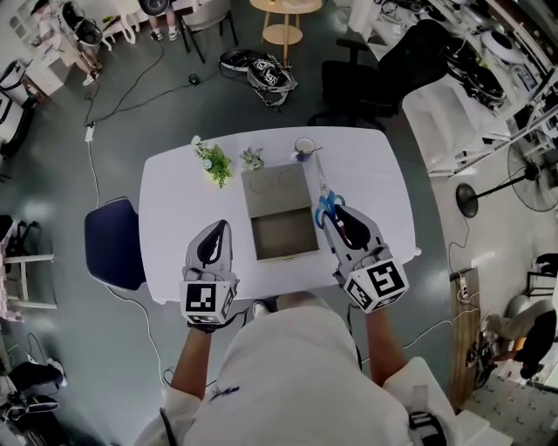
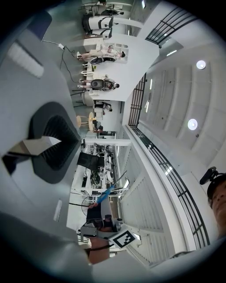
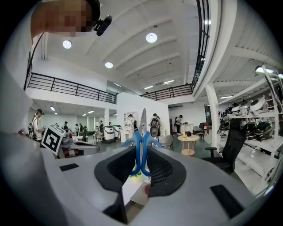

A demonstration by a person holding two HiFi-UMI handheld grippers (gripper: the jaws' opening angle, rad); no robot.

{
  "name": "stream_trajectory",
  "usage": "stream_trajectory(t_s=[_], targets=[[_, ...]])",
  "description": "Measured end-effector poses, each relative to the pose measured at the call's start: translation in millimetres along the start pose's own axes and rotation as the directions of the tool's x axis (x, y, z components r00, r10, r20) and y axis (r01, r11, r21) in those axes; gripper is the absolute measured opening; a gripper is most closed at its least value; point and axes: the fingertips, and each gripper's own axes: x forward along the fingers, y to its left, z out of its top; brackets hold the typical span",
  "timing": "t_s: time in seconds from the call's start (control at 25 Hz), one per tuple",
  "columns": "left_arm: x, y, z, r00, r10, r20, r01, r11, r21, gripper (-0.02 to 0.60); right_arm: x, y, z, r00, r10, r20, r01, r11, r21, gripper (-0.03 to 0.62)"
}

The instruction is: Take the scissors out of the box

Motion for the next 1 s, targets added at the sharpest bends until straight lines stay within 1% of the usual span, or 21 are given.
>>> stream_trajectory(t_s=[0.6, 1.0], targets=[[2, -3, -6, 1.000, -0.002, -0.019, 0.002, 1.000, 0.000, 0.000, 3, -1, -4, 1.000, 0.007, -0.016, -0.007, 1.000, 0.000, 0.087], [8, -7, -6, 1.000, -0.014, -0.014, 0.014, 1.000, -0.007, 0.000, -2, -12, -2, 1.000, -0.022, -0.020, 0.022, 1.000, -0.004, 0.087]])
